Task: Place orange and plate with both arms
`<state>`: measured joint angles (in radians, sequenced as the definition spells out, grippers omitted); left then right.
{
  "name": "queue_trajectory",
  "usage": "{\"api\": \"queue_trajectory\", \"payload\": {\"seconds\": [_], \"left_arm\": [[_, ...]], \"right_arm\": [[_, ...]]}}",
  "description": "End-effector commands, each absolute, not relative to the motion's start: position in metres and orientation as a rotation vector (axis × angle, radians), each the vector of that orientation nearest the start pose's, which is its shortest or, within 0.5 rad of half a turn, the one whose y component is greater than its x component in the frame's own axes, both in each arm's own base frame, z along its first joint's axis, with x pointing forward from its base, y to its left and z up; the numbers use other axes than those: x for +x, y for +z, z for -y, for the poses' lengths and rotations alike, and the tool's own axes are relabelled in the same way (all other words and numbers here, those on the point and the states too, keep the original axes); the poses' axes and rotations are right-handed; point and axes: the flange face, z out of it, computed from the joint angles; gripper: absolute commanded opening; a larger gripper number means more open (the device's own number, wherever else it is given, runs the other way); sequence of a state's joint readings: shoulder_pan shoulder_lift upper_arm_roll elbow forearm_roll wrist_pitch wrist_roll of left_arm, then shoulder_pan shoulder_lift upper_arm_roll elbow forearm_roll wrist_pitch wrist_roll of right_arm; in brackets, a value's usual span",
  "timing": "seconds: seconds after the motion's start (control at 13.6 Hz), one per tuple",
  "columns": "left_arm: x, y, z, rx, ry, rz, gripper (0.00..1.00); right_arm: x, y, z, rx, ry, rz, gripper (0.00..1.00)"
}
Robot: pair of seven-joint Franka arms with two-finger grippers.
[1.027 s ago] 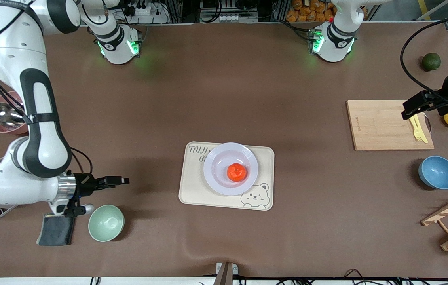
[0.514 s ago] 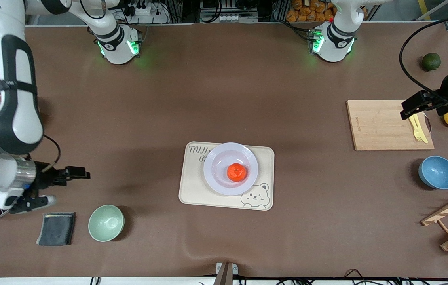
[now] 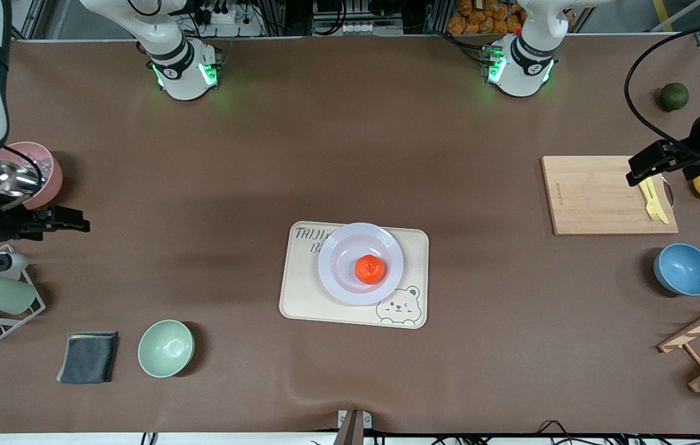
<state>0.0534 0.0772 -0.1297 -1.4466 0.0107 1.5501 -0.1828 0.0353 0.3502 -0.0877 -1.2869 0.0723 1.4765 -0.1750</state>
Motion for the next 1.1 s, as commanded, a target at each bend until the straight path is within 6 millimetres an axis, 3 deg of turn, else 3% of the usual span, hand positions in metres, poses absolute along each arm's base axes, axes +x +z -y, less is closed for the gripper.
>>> {"api": "queue_trajectory", "payload": {"seconds": [0.0, 0.22, 0.37, 0.81, 1.03], "left_arm": [[0.568, 0.646, 0.039, -3.154, -0.056, 0.138, 1.0], [0.564, 0.647, 0.041, -3.154, -0.068, 0.133, 1.0], [0.559, 0.645, 0.04, -3.152, -0.064, 0.135, 1.0], [0.56, 0.65, 0.036, -3.148, -0.091, 0.109, 1.0], [0.561, 0.656, 0.035, -3.149, -0.108, 0.119, 1.0]], "right_arm": [[0.613, 0.543, 0.018, -3.135, 0.232, 0.109, 1.0], [0.587, 0.528, 0.018, -3.147, 0.163, 0.118, 1.0], [0.582, 0.522, 0.016, -3.146, 0.139, 0.123, 1.0], [0.553, 0.537, 0.031, -3.134, 0.04, 0.074, 1.0], [0.557, 0.547, 0.032, -3.135, 0.004, 0.03, 1.0]]}}
